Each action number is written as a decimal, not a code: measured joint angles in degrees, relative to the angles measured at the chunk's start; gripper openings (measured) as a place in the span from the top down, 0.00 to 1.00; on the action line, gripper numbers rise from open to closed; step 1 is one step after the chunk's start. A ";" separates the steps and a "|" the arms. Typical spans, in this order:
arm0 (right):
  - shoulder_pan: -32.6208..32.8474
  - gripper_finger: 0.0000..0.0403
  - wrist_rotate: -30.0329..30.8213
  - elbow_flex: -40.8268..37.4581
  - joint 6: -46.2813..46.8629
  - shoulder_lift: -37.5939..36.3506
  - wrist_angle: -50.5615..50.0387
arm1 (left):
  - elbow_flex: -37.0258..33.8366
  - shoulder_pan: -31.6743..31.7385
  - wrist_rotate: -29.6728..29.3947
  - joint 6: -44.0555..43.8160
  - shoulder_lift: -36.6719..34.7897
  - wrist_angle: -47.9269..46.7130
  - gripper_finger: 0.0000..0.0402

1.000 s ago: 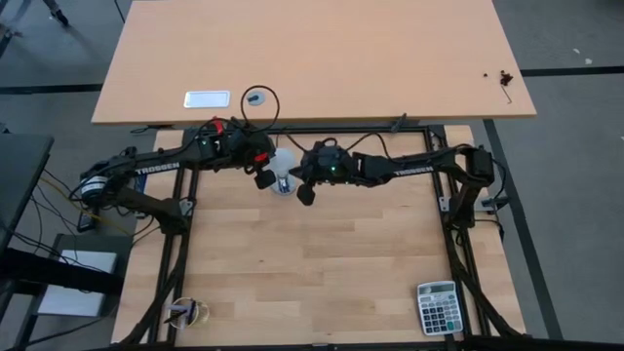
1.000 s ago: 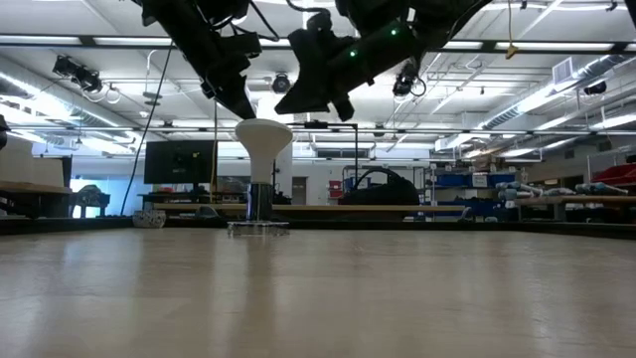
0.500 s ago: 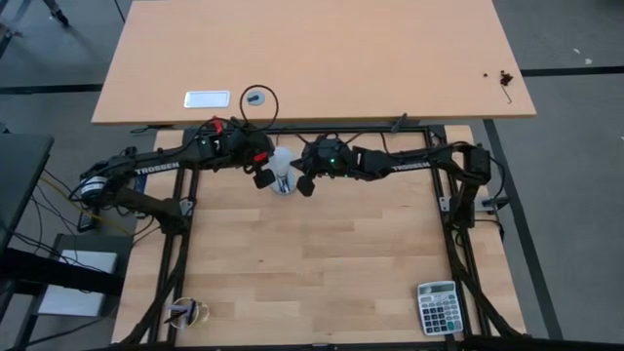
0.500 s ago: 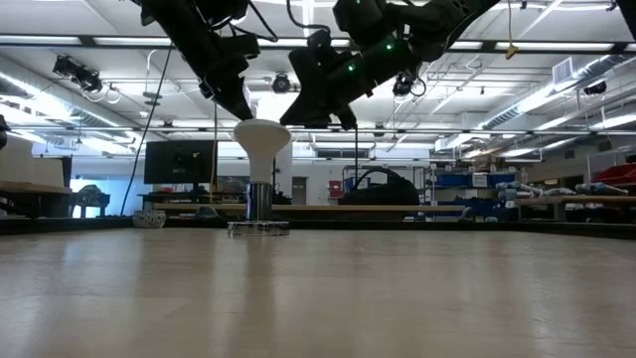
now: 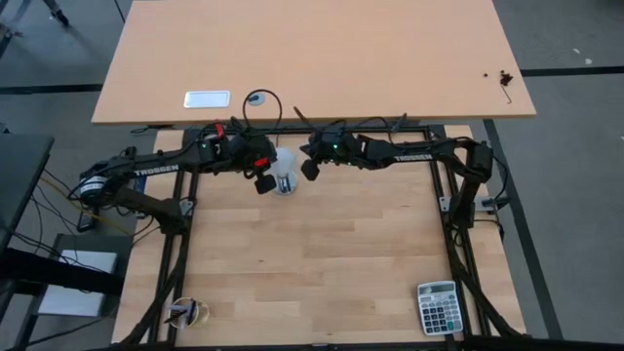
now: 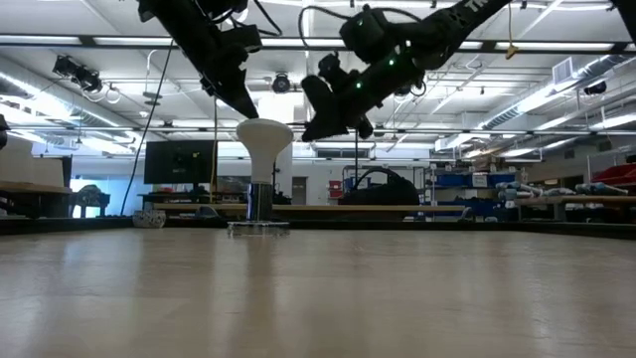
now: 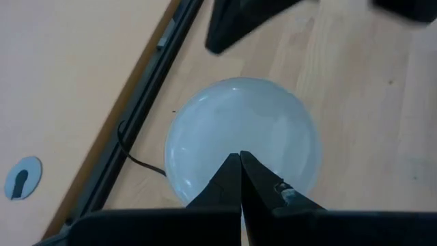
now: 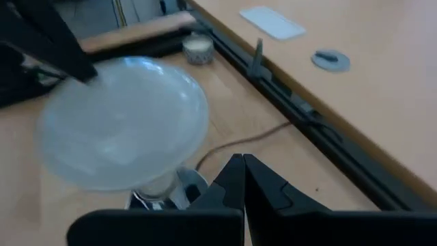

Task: Screw lightbulb
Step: Remove the white light bulb from the silver lamp

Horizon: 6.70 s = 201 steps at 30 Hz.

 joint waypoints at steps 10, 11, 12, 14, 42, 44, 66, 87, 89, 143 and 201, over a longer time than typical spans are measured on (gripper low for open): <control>6.80 0.98 -6.24 0.22 0.18 -1.87 1.73 | 0.00 0.20 -0.45 0.44 0.00 0.78 1.00; 7.26 0.98 -5.51 0.14 0.10 -1.33 1.47 | 0.00 0.20 -0.49 0.44 0.00 0.72 1.00; 7.50 0.98 -4.81 0.09 0.07 -0.66 2.11 | 0.00 0.20 -0.49 0.40 0.00 0.57 1.00; 7.44 0.98 -3.96 0.09 0.07 0.17 3.10 | 0.00 0.20 -0.51 0.29 0.00 0.52 1.00; 2.74 0.98 -3.39 0.13 0.03 -1.95 0.56 | -0.04 -1.66 -0.37 0.16 -0.44 1.05 1.00; 4.23 0.98 -3.61 0.13 -0.07 -1.82 0.39 | 0.13 -1.66 -0.33 0.44 -0.69 1.22 1.00; 7.27 0.98 -3.52 0.15 0.17 1.38 3.63 | 1.71 2.10 -5.34 0.28 0.20 -1.24 1.00; 7.99 0.98 -2.64 0.13 0.44 0.43 4.27 | -0.83 1.73 -4.12 -0.04 -0.07 0.52 1.00; 7.61 0.98 -2.15 0.13 0.42 0.46 4.10 | -0.85 1.70 -3.68 -0.08 -0.07 0.51 1.00; 7.89 0.98 -1.62 0.13 -0.39 -0.32 1.95 | -1.14 2.45 0.48 0.49 -3.90 2.85 1.00; 5.18 0.98 -3.78 0.13 -0.17 -0.67 -1.89 | 0.79 4.72 4.51 0.92 -0.26 1.64 1.00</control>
